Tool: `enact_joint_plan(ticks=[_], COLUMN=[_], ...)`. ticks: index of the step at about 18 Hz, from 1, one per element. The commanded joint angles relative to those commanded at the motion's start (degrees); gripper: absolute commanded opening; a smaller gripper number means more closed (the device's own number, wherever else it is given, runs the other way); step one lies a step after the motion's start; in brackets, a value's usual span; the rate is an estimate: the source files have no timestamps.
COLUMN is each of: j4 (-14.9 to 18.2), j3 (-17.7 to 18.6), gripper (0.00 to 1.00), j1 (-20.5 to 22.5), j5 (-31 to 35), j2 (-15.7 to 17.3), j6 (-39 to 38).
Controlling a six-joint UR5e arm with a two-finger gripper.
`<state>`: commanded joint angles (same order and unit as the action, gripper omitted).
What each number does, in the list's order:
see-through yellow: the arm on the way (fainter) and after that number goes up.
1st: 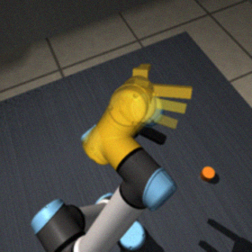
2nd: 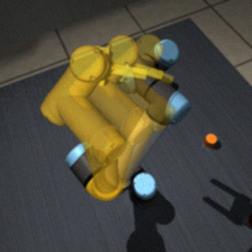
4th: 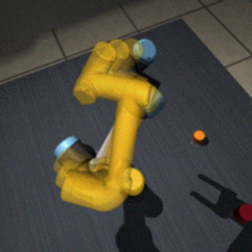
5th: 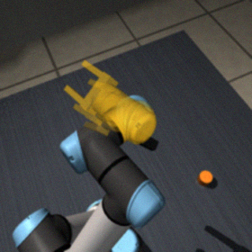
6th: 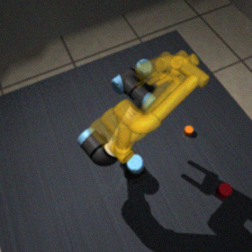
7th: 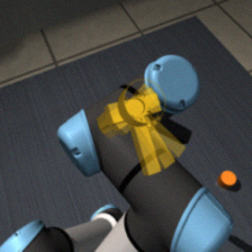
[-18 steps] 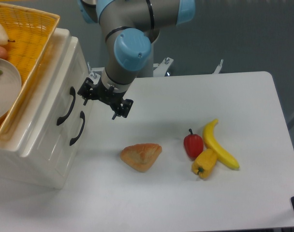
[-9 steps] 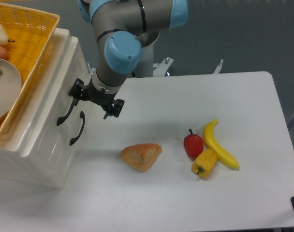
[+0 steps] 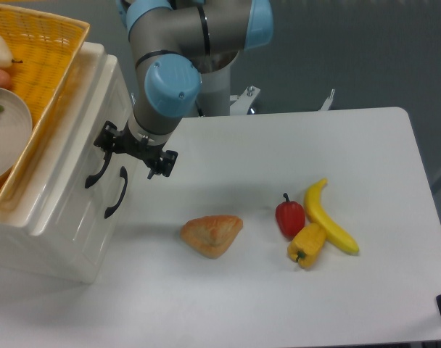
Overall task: Slide the top white drawer open
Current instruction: 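Close the gripper around the upper drawer's black handle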
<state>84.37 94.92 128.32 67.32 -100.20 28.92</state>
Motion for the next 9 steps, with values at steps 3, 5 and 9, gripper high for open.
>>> enact_joint_plan(ticks=[3, 5, 9], j4=[0.0, 0.09, 0.18], j3=[0.0, 0.0, 0.0], gripper=[1.0, 1.0, 1.0], j1=[0.0, 0.0, 0.0], j5=[0.0, 0.0, -0.26], j2=[0.0, 0.0, 0.44], j6=[0.0, 0.0, 0.0])
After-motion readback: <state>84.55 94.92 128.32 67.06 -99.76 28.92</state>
